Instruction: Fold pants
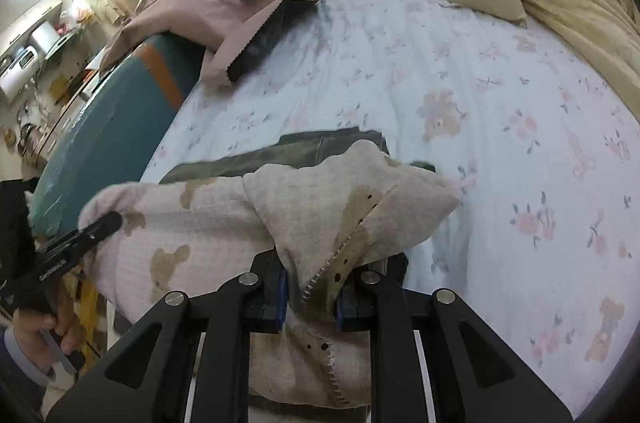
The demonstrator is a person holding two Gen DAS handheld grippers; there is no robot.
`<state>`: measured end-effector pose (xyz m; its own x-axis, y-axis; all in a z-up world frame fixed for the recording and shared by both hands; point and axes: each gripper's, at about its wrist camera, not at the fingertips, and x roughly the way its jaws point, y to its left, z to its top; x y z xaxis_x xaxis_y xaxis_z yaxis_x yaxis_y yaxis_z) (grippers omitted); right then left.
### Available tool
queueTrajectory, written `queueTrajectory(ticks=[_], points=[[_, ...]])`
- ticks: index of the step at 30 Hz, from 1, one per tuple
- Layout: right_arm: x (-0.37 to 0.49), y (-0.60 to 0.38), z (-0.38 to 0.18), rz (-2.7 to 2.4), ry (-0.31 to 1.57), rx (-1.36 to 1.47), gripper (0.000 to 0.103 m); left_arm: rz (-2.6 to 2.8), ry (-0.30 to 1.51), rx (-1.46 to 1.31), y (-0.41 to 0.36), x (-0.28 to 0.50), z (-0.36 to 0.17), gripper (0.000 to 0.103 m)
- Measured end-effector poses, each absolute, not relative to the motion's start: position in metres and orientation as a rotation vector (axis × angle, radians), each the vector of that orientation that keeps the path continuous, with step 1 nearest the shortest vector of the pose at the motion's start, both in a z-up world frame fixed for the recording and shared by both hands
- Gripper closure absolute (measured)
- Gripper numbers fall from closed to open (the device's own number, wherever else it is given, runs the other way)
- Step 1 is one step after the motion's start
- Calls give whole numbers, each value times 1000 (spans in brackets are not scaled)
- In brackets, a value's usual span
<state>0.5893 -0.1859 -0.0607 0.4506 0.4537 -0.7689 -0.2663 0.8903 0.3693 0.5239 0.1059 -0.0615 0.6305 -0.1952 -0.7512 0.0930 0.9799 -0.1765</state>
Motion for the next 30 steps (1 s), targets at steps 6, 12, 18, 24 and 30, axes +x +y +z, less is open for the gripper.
queueTrajectory(ticks=[6, 12, 18, 24, 30], points=[[579, -214, -71, 311, 996, 154, 31, 34, 849, -53, 123, 511, -74, 26], [545, -246, -52, 198, 1008, 145, 31, 178, 874, -37, 151, 478, -66, 28], [460, -239, 10, 330, 886, 179, 30, 102, 812, -85, 137, 389, -22, 28], [336, -224, 54, 384, 794, 169, 21, 34, 752, -146, 106, 285, 17, 28], [227, -220, 64, 365, 743, 146, 14, -3, 706, -155, 73, 183, 42, 16]])
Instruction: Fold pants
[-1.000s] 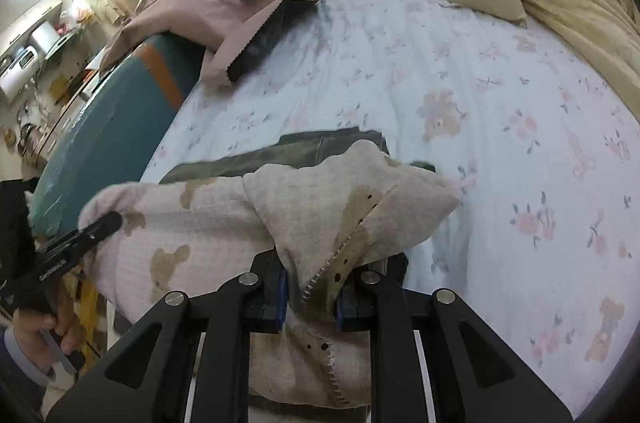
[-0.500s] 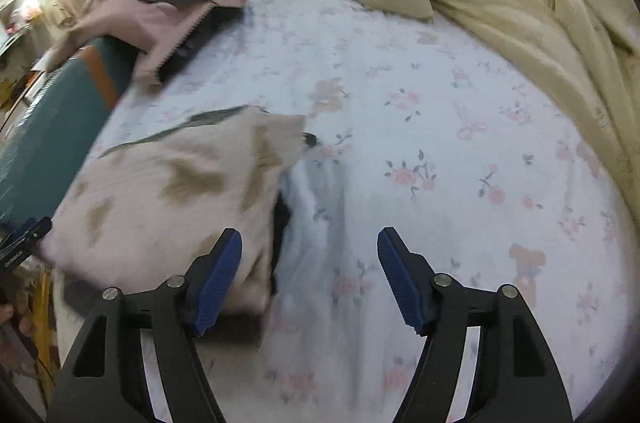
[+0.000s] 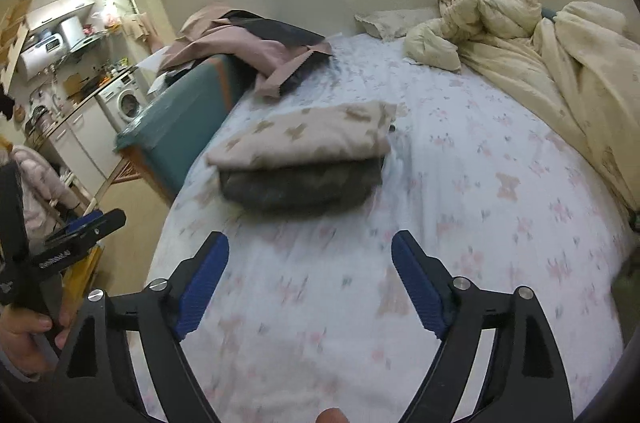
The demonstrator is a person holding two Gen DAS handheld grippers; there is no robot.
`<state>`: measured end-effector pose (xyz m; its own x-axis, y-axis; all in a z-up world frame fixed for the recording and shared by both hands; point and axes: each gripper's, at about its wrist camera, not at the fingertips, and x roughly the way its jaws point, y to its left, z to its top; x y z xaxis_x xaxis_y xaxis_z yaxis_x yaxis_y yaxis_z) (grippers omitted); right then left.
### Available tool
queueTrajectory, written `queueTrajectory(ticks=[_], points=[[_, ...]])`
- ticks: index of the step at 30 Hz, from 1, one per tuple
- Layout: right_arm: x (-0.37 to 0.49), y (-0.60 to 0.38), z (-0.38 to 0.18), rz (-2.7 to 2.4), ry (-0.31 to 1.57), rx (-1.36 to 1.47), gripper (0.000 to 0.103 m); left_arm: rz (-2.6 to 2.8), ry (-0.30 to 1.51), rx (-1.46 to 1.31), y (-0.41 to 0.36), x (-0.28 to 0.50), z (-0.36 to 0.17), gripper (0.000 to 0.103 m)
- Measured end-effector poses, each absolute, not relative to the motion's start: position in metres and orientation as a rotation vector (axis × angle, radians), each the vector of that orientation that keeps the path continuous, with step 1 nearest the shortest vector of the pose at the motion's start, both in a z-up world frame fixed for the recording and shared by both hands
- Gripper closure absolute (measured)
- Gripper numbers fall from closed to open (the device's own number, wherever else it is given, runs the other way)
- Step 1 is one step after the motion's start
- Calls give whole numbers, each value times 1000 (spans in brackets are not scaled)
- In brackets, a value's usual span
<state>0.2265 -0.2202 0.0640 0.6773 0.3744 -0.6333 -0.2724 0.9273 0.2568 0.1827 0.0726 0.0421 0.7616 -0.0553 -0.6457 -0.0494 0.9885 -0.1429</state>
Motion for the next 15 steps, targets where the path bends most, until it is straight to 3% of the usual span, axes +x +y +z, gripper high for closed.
queueTrajectory(ticks=[4, 9, 15], points=[[181, -224, 63, 331, 666, 139, 3, -29, 676, -108, 57, 134, 40, 9], [142, -216, 65, 321, 594, 84, 1, -18, 639, -12, 39, 96, 32, 2], [114, -213, 57, 294, 574, 114, 0, 23, 624, -55, 42, 82, 28, 2]])
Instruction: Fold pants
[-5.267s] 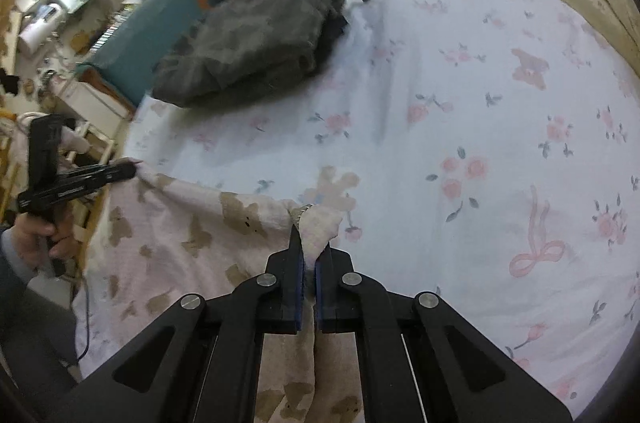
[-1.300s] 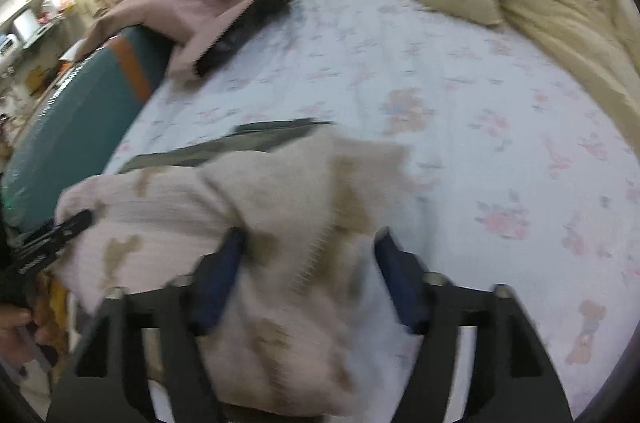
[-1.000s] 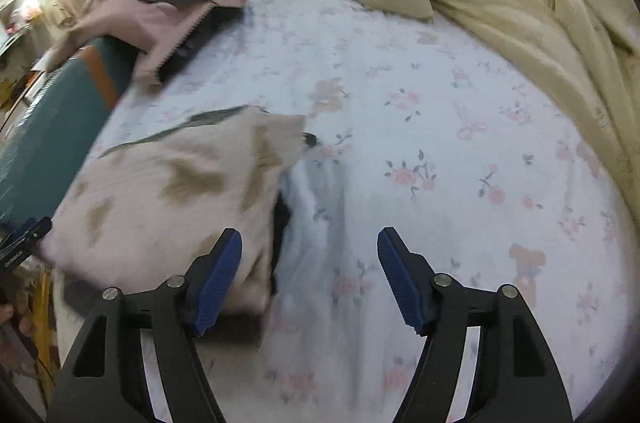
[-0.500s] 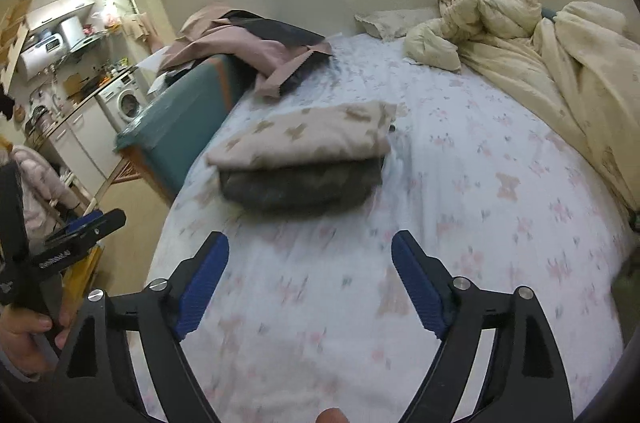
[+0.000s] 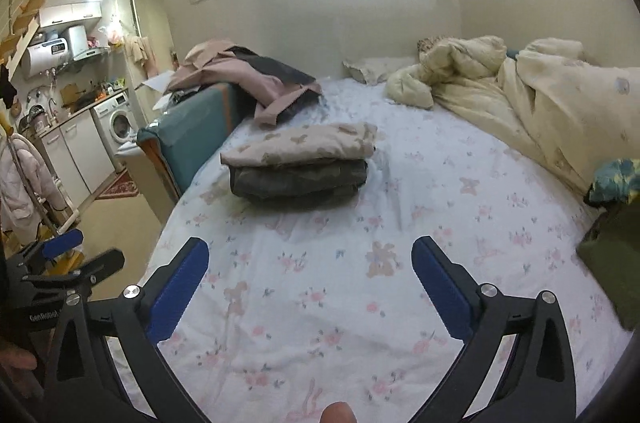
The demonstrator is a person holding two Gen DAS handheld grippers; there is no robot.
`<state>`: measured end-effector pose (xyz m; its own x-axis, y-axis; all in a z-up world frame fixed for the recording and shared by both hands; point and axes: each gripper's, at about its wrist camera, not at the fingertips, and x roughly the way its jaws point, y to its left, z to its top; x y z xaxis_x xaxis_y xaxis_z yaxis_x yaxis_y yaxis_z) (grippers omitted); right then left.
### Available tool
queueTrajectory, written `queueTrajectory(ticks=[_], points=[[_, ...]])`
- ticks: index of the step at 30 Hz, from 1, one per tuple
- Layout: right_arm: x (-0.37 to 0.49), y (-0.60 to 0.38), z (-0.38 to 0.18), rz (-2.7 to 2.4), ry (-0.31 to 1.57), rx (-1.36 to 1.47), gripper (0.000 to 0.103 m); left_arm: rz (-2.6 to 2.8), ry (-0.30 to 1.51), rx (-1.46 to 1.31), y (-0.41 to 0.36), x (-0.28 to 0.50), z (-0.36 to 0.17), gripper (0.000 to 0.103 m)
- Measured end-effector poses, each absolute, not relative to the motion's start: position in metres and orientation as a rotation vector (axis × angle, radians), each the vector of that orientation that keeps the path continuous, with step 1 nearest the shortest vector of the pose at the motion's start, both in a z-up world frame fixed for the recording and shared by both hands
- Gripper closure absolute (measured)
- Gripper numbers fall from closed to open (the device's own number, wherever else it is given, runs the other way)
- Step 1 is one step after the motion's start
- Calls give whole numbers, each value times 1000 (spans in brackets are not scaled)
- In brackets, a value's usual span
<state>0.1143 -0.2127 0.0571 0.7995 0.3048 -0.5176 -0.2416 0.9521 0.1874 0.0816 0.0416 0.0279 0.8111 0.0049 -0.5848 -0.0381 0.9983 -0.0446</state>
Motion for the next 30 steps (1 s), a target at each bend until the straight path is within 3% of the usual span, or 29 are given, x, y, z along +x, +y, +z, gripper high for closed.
queueTrajectory(ticks=[6, 30], points=[[113, -192, 46, 248, 552, 31, 0, 61, 543, 5, 34, 83, 34, 2], [116, -181, 33, 240, 597, 40, 0, 47, 611, -32, 36, 86, 22, 2]])
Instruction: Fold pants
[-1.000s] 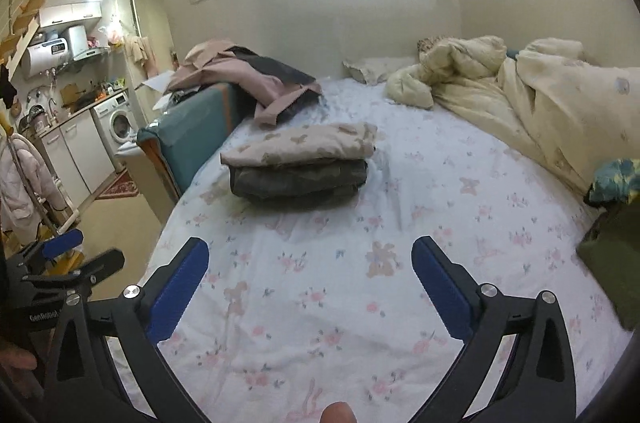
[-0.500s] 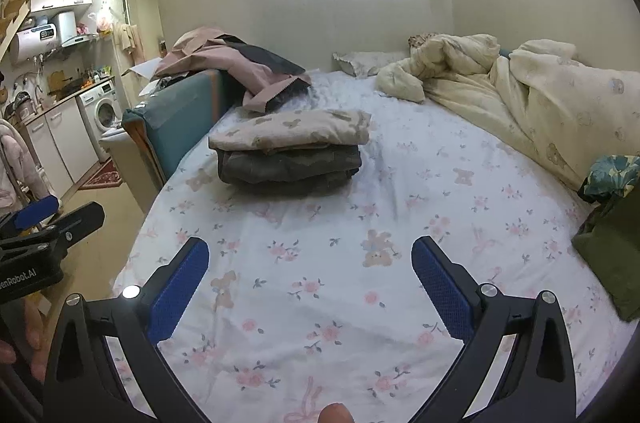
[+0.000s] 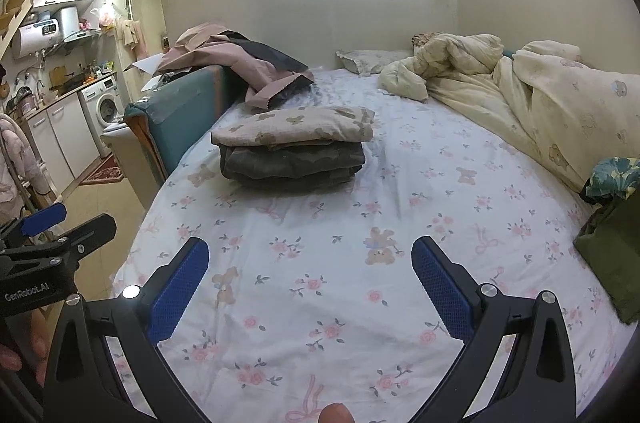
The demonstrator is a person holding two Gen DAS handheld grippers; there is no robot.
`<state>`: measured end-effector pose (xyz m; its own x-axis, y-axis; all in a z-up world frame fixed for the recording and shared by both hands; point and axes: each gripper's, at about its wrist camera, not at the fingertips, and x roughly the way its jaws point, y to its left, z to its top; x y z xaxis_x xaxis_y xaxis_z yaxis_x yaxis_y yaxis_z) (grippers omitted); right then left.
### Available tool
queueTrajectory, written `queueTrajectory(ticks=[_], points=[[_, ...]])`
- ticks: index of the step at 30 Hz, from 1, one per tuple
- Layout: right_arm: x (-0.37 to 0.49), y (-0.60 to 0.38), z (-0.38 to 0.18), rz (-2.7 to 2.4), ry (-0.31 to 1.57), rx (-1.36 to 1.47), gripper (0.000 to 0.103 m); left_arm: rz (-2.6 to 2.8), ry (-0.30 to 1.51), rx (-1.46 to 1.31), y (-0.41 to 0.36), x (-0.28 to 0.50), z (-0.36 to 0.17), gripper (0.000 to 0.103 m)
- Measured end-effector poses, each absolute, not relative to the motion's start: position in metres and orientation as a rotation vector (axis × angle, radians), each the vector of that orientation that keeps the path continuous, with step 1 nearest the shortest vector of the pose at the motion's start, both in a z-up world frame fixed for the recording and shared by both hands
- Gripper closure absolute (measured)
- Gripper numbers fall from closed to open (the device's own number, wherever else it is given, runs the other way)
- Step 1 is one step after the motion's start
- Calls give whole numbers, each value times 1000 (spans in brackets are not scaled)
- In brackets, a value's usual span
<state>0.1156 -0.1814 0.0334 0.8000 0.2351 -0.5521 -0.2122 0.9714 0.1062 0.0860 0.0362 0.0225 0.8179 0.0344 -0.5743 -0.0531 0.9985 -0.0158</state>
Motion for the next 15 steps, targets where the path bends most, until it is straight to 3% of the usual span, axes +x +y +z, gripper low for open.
queueTrajectory(ticks=[15], points=[[113, -181, 34, 231, 598, 44, 0, 38, 598, -33, 38, 87, 26, 2]])
